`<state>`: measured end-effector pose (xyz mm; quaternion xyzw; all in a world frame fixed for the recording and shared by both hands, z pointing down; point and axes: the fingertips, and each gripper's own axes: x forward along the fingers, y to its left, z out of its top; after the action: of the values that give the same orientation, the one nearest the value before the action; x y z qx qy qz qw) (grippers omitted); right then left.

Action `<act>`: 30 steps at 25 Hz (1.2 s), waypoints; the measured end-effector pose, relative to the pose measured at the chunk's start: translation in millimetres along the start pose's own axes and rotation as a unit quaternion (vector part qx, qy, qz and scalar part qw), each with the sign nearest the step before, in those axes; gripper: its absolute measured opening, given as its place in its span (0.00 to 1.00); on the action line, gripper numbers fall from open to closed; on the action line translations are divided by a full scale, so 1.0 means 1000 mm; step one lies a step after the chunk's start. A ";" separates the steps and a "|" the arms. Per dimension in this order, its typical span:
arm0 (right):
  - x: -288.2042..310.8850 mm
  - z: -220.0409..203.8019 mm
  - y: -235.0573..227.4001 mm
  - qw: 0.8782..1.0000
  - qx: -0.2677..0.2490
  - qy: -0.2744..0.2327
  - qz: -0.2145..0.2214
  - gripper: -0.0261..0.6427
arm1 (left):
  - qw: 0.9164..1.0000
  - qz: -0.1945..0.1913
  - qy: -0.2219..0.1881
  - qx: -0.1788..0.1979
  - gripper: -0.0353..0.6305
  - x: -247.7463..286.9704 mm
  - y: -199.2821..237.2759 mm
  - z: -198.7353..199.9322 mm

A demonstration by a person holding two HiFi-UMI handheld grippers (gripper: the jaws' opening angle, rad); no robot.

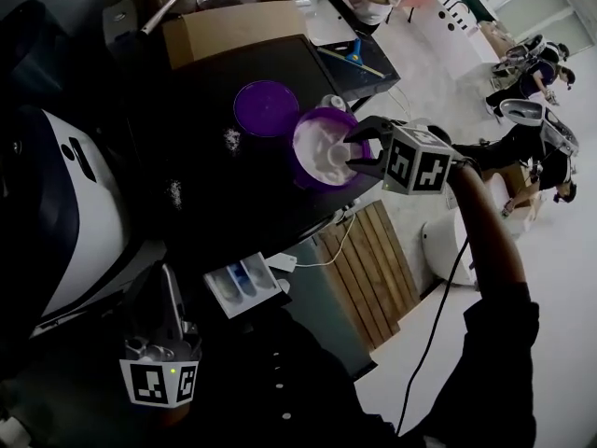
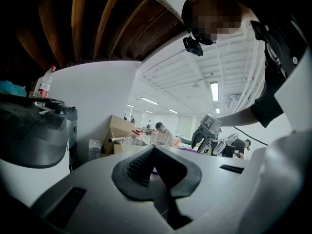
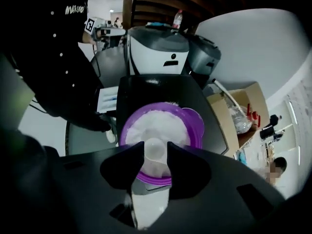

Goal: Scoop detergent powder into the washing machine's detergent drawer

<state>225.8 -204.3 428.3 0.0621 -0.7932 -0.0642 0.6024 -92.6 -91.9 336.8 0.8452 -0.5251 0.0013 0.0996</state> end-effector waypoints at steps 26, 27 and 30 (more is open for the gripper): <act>0.049 -0.014 -0.005 0.973 -0.089 0.127 0.168 0.10 | 0.998 0.017 0.044 -0.035 0.06 0.024 0.022 -0.036; 0.048 -0.014 -0.005 0.974 -0.092 0.128 0.163 0.10 | 0.998 0.016 0.043 -0.035 0.06 0.023 0.021 -0.035; 0.045 -0.013 -0.008 0.977 -0.098 0.128 0.137 0.09 | 0.999 0.012 0.040 -0.034 0.06 0.022 0.019 -0.034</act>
<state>226.1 -220.9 473.1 -0.0987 -0.7006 -0.0504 0.7049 -96.0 -114.3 375.8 0.8342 -0.5306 0.0183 0.1492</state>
